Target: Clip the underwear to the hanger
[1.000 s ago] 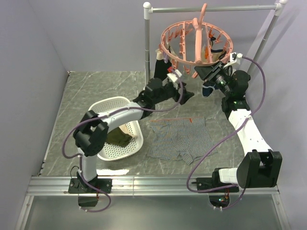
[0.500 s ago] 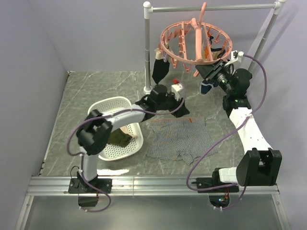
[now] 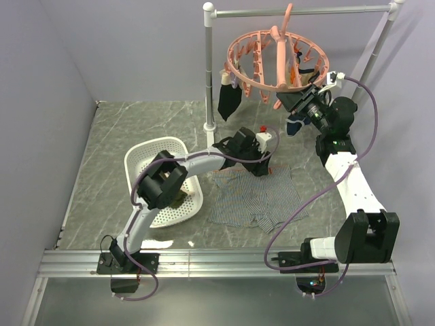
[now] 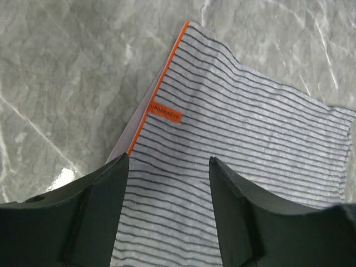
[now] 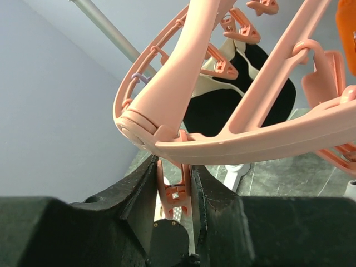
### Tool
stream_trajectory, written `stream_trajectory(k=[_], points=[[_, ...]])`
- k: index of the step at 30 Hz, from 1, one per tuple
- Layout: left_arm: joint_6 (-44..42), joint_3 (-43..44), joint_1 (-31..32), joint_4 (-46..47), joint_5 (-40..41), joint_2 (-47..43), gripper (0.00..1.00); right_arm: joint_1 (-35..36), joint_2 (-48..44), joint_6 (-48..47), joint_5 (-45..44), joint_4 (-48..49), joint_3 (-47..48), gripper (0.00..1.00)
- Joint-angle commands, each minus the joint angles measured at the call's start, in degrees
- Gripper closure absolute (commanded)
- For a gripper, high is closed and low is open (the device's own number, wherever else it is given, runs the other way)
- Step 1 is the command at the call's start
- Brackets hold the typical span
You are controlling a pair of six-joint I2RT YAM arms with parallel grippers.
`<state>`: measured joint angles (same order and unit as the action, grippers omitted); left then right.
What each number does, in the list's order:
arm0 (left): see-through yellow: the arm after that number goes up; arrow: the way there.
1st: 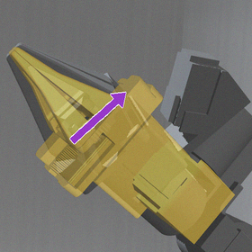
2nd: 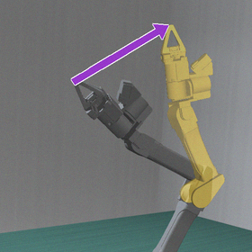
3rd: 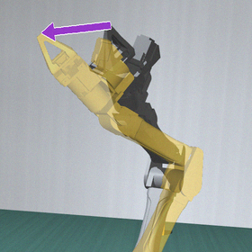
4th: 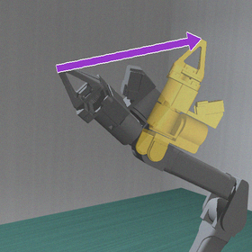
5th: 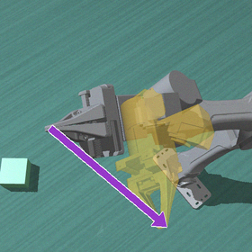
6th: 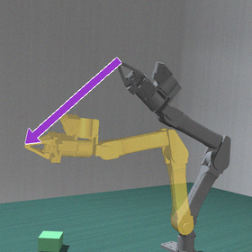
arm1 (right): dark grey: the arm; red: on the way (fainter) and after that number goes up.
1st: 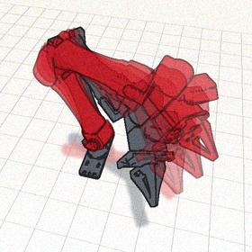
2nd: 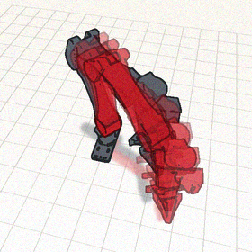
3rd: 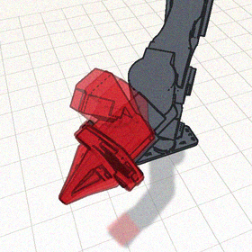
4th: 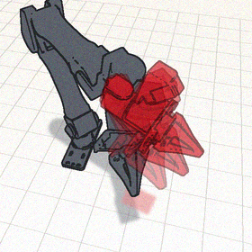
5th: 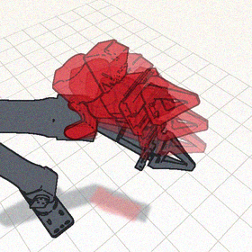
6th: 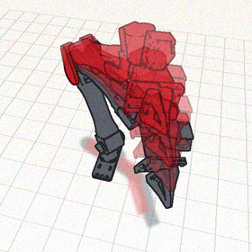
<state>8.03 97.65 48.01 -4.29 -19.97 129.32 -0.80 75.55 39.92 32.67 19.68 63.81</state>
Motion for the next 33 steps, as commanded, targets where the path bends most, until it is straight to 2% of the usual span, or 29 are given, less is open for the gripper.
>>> stream_trajectory(k=[1, 5, 12, 20, 33], points=[[-1.7, 4.39, -1.42, -2.2, -3.31, 0.5, 0.35, -0.61, -0.14, -0.81, 0.29, 2.99, 2.99, 1.0], [-0.66, 5.71, -3.53, -2.91, -9.73, 1.11, 0.25, -0.52, -0.23, -0.81, 0.56, 3.34, 2.81, 1.0], [0.66, 12.03, -6.96, -9.32, -20.45, 5.5, 0.23, -0.52, -0.49, -1.07, 1.17, 3.96, 2.02, 1.0], [6.28, 14.06, -10.04, -10.56, -30.47, 9.55, 0.26, -0.52, -1.02, -0.9, 1.87, 5.1, 1.14, 1.0], [13.76, 16.78, -10.31, -9.86, -37.95, 15.96, 0.3, -0.52, -0.67, -1.25, 1.79, 5.28, 0.88, 1.0]])
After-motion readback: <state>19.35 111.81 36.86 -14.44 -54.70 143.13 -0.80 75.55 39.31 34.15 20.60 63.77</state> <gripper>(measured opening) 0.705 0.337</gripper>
